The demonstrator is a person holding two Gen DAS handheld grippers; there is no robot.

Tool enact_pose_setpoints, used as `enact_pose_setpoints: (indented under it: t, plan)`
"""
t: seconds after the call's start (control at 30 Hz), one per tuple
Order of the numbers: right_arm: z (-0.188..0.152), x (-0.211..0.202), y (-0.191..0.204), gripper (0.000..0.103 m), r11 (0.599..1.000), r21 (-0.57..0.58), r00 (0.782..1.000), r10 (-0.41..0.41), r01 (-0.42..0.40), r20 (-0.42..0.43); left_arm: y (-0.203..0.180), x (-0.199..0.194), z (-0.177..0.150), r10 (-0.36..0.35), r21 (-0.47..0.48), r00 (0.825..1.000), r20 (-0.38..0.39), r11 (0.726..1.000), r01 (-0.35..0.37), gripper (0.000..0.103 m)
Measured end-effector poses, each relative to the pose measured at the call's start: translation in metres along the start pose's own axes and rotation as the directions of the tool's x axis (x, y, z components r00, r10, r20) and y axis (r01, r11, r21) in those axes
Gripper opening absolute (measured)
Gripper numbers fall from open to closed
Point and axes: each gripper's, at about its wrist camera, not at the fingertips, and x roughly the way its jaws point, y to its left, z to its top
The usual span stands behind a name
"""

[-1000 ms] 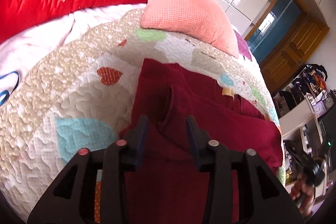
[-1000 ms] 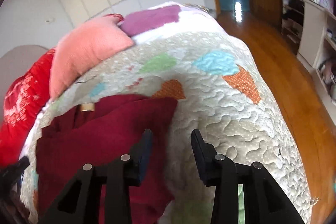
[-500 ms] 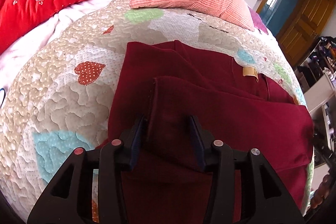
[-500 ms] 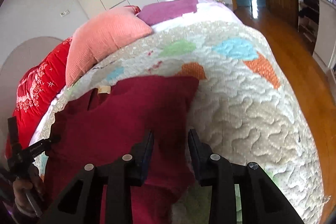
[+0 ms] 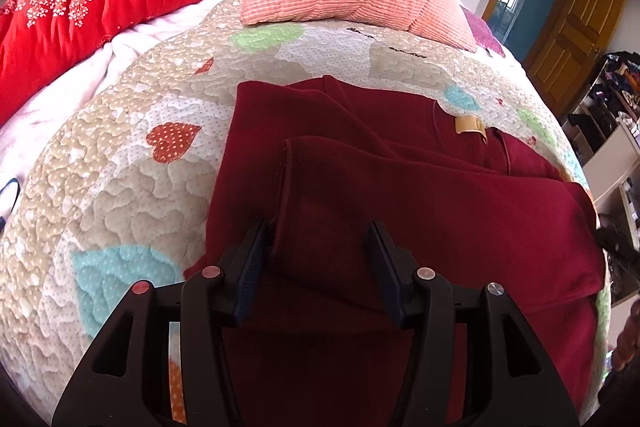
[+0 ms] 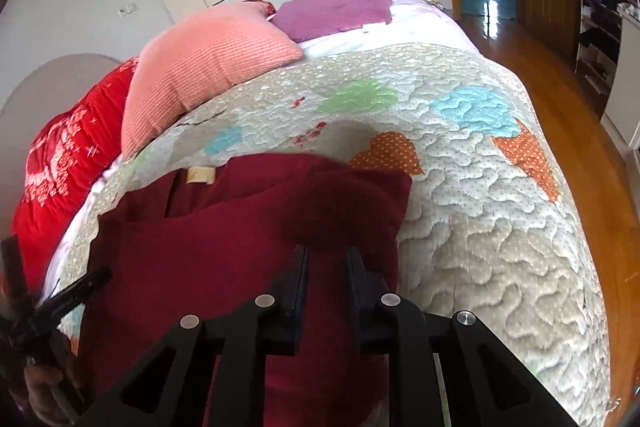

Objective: Fold small clothes

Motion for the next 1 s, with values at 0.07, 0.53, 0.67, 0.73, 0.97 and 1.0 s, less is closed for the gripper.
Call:
enact_pose_setpoints:
  t: [0.07, 0.53, 0.67, 0.73, 0.97, 1.0]
  plan:
    - [-0.017, -0.001, 0.0, 0.018, 0.999, -0.023, 0.999, -0.039, 0.039, -0.017, 0.0, -0.008, -0.006, 0.003, 0.007, 1.0, 0.011, 1.0, -0.003, 0.051]
    - [-0.071, -0.082, 0.028, 0.05, 0.996, -0.084, 1.0, 0.016, -0.015, 0.007, 0.005, -0.063, -0.056, 0.02, -0.002, 0.999, -0.03, 1.0, -0.02, 0.051]
    - [-0.104, -0.112, 0.022, 0.05, 0.996, -0.049, 0.997, 0.079, -0.08, -0.028, 0.006, -0.083, -0.076, 0.013, 0.018, 0.999, -0.044, 1.0, -0.012, 0.051]
    - [-0.122, -0.122, 0.017, 0.052, 0.993, -0.026, 0.992, 0.115, -0.117, -0.061, 0.006, -0.092, -0.085, -0.004, 0.03, 0.999, -0.054, 1.0, 0.006, 0.051]
    - [-0.173, -0.152, 0.003, 0.053, 0.994, -0.018, 0.987, 0.107, -0.11, -0.117, 0.016, -0.121, -0.124, -0.102, 0.016, 0.99, -0.1, 0.994, 0.105, 0.052]
    - [-0.177, -0.156, 0.001, 0.054, 0.993, -0.014, 0.986, 0.115, -0.118, -0.118, 0.019, -0.123, -0.129, -0.121, 0.009, 0.986, -0.113, 0.992, 0.123, 0.058]
